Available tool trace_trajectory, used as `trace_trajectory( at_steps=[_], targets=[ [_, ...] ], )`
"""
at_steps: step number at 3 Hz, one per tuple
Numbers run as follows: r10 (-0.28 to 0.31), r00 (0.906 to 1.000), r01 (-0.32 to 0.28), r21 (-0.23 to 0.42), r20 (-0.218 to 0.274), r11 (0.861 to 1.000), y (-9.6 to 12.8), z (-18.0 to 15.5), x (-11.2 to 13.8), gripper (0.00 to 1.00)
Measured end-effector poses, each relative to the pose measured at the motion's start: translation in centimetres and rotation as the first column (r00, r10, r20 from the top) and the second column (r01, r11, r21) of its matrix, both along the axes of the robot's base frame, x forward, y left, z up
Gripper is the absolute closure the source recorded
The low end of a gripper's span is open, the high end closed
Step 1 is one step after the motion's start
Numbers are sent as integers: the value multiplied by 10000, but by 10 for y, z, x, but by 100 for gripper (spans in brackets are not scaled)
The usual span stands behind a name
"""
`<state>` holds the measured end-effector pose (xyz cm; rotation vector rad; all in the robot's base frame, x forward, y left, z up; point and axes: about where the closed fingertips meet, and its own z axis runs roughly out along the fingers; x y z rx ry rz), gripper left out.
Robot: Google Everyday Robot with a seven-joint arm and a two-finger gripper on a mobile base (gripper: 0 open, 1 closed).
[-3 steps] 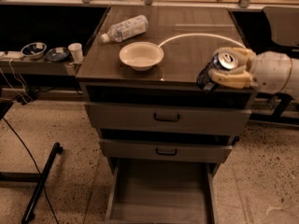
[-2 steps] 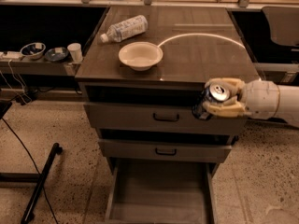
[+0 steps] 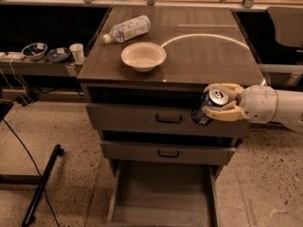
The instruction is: Place pepsi can into bottom drawer
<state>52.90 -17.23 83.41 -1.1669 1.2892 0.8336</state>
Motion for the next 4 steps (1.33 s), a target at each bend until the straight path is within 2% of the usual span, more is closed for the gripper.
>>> trace_trajectory(
  at_steps=[1, 2, 3, 4],
  targets=[
    [-221, 9997, 210, -843, -129, 9962, 5, -84, -7, 100],
    [496, 9962, -608, -1632, -717, 9847, 35, -193, -34, 100],
    [1109, 9879, -1236, -1186, -1085, 9852, 55, -247, -48, 100],
    [1178, 9860, -1302, -1039, -1183, 9860, 58, -256, -50, 100]
  ],
)
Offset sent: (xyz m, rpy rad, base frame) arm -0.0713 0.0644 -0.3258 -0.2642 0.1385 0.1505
